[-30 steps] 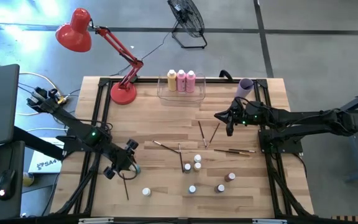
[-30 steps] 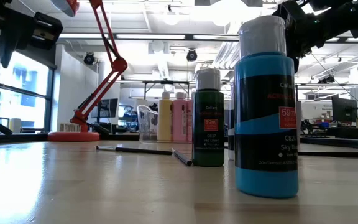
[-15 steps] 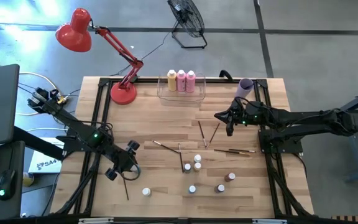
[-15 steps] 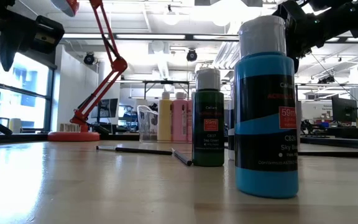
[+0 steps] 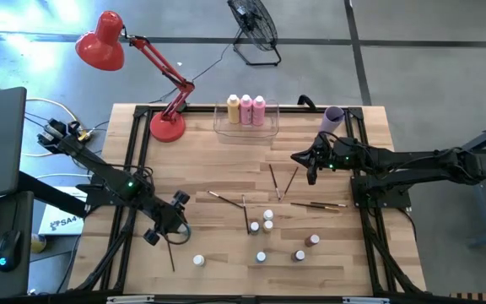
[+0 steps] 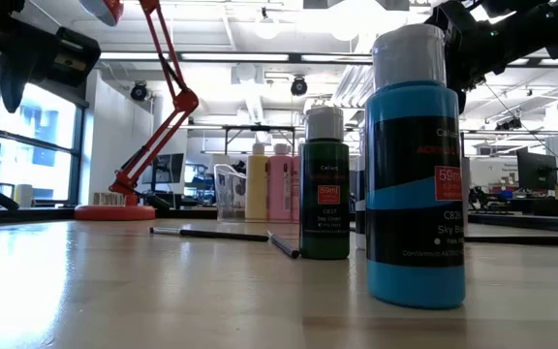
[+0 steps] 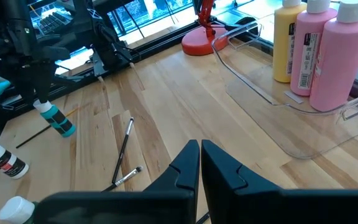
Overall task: Pick & Place Paint Supplies
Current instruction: Put the small light blue paint bottle into the transparent bin
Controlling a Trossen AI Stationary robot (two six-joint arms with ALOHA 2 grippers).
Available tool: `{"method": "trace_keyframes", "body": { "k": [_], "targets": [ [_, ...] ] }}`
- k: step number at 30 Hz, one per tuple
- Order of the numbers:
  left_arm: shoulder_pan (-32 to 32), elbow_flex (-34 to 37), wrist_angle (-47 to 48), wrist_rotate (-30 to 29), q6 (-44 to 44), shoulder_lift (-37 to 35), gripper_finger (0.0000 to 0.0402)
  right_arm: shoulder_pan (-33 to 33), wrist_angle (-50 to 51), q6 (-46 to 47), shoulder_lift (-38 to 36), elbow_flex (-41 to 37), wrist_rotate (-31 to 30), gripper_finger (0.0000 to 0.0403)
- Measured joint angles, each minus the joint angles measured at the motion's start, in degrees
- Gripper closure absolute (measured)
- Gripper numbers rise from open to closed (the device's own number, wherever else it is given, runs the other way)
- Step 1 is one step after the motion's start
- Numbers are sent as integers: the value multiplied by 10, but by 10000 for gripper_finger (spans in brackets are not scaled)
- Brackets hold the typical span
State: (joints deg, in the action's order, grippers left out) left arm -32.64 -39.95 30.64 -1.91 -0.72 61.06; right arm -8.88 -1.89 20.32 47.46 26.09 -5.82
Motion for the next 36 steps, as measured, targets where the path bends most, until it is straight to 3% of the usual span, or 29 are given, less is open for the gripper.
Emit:
{"method": "trace_keyframes", "body": {
  "k": [36],
  "targets": [
    [0, 11, -10, 0, 25, 0, 222, 0, 0, 0, 0, 0, 0, 395]
  ]
}}
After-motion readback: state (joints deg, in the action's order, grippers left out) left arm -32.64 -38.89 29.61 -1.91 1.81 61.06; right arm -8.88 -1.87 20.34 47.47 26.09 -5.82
